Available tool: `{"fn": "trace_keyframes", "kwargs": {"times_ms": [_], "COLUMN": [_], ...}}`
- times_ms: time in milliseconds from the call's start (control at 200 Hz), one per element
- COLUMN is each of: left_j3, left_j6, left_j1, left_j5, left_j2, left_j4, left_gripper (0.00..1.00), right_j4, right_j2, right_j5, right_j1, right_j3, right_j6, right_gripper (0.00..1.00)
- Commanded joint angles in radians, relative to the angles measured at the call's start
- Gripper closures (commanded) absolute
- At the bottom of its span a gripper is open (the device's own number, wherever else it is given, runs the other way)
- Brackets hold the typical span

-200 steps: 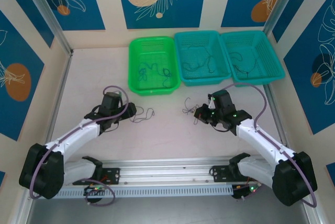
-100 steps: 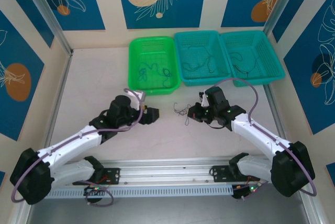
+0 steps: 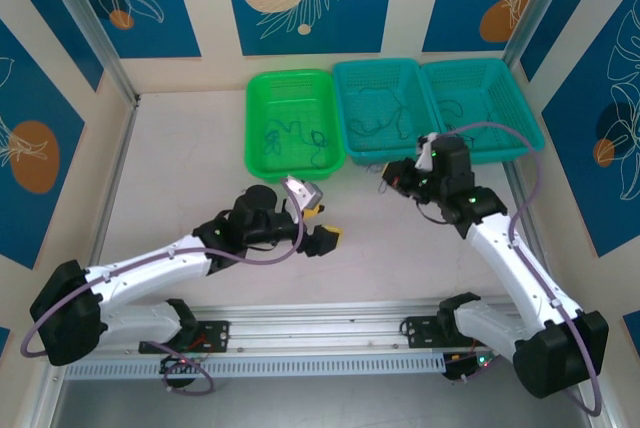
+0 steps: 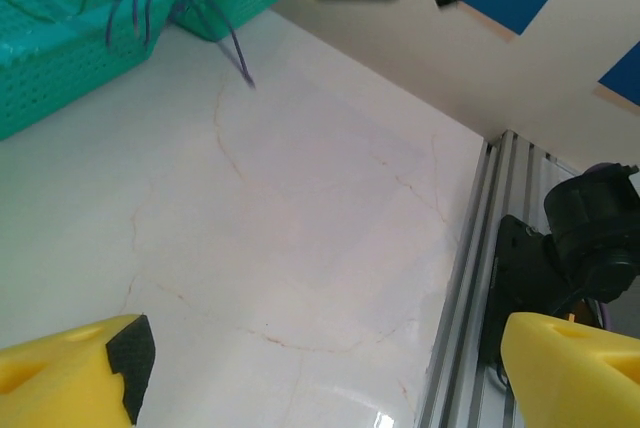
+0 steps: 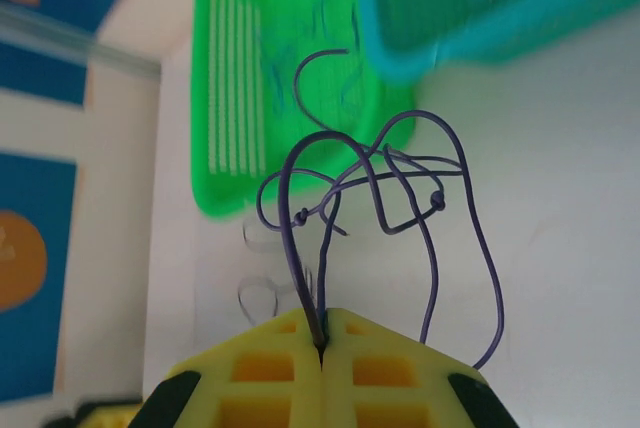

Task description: Untangle the cables

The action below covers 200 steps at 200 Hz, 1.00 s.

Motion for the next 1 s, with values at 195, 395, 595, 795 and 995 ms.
{"fn": "trace_keyframes", "kwargs": {"times_ms": [195,395,595,795,995], "left_j3": [0.02,-0.001,-0.014,-0.02,-0.024], "left_j6": [0.093,0.134,0.15,0.156,0.147], "left_j1": [-0.017,-0.017,-0.017,-0.017,-0.017], "left_j5": [0.021,-0.016,-0.066,-0.104,-0.157], "left_j2": [-0.071,-0.104,-0.134,-0.153,-0.168], "left_j4": [0.021,0.004,-0.019,-0.042,-0.052], "left_gripper": [0.07,0.06,0.06,0.05,0.06], "right_j4": [0.098,0.114,0.014,-0.145,-0.168], "right_j2": [0.169,0.479,0.795,1.003,0.937], "right_j5": [0.035,-0.011,0.047,0.095,0.088], "right_j1": [-0.33,-0.496,-0.545,-0.545,-0.531], "right_j3": [0.212,0.462,0.726,0.955,0.918], "right_j6": [-0.024,-0.019,-0.021,-0.045,-0.058], "right_gripper": [1.0,1.0,1.0,0.59,0.49]}}
